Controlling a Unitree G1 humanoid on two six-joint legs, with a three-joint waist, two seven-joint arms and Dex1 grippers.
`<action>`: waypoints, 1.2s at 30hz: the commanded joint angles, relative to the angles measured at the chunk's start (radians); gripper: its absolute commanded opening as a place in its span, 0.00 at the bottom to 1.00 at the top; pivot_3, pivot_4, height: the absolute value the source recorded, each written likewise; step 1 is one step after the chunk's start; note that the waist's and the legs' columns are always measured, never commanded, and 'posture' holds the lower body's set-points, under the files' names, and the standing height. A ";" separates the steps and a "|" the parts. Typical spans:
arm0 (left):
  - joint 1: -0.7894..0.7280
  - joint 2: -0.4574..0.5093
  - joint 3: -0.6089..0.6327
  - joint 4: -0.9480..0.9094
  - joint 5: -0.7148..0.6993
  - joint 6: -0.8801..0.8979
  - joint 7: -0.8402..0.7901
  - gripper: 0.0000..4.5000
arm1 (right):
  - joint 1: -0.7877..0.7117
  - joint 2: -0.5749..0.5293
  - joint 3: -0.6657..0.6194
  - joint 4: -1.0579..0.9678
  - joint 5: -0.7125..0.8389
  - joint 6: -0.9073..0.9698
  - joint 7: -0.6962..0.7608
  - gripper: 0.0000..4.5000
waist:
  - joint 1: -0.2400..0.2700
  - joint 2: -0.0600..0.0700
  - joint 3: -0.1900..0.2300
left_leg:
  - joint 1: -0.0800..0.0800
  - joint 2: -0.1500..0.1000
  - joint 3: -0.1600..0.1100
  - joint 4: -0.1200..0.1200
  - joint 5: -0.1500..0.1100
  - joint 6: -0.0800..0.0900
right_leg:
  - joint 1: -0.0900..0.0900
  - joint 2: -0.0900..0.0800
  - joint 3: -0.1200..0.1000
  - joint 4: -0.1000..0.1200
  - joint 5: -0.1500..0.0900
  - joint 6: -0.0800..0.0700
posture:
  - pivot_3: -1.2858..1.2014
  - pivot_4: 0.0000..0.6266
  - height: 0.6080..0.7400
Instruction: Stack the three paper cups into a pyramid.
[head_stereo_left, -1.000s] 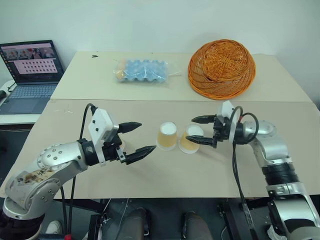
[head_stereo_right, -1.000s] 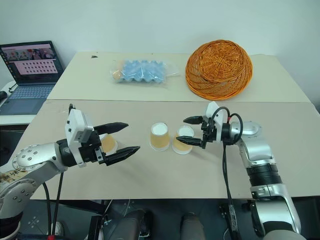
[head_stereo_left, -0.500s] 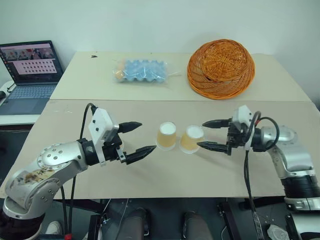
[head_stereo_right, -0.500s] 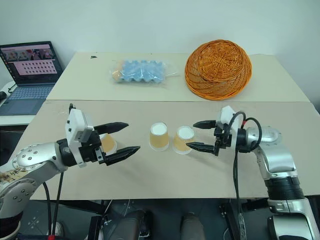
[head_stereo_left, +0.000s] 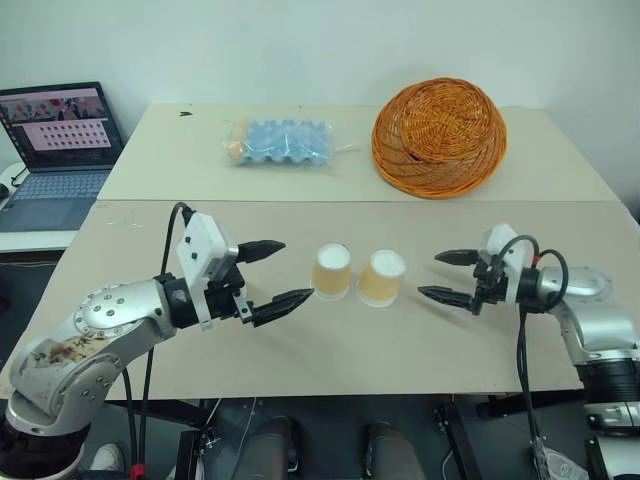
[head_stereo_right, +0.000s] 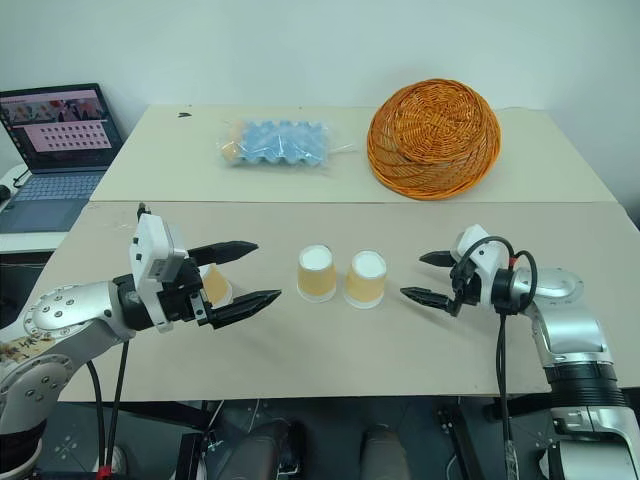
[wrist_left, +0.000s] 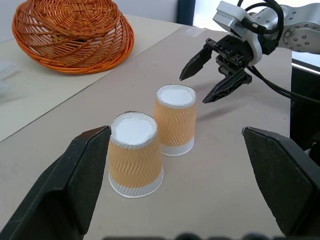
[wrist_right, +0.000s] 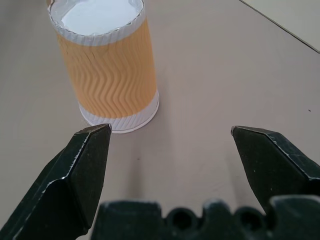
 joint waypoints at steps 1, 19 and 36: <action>-0.007 0.004 0.022 -0.024 -0.015 -0.001 0.001 1.00 | -0.028 0.007 -0.005 -0.021 0.010 -0.016 -0.003 0.99 | 0.001 0.000 0.000 | 0.000 0.000 0.000 0.000 0.000 0.000 | 0.000 0.000 0.000 0.000 0.000 0.000 | 0.52 0.24 0.90; 0.010 0.000 0.025 -0.024 -0.012 -0.010 -0.005 1.00 | -0.071 0.045 0.003 -0.028 0.017 -0.001 -0.008 0.99 | 0.002 0.000 0.000 | 0.000 0.000 0.000 0.000 0.000 -0.001 | 0.000 0.000 0.000 0.000 0.000 0.000 | 0.52 0.24 0.90; 0.066 -0.009 0.071 -0.033 0.017 -0.016 0.042 1.00 | 0.156 -0.198 -0.222 -0.243 0.163 0.120 0.083 0.99 | 0.003 0.000 0.000 | 0.000 0.000 0.000 0.000 -0.001 0.002 | 0.000 0.000 0.000 0.000 0.000 0.000 | 0.52 0.24 0.90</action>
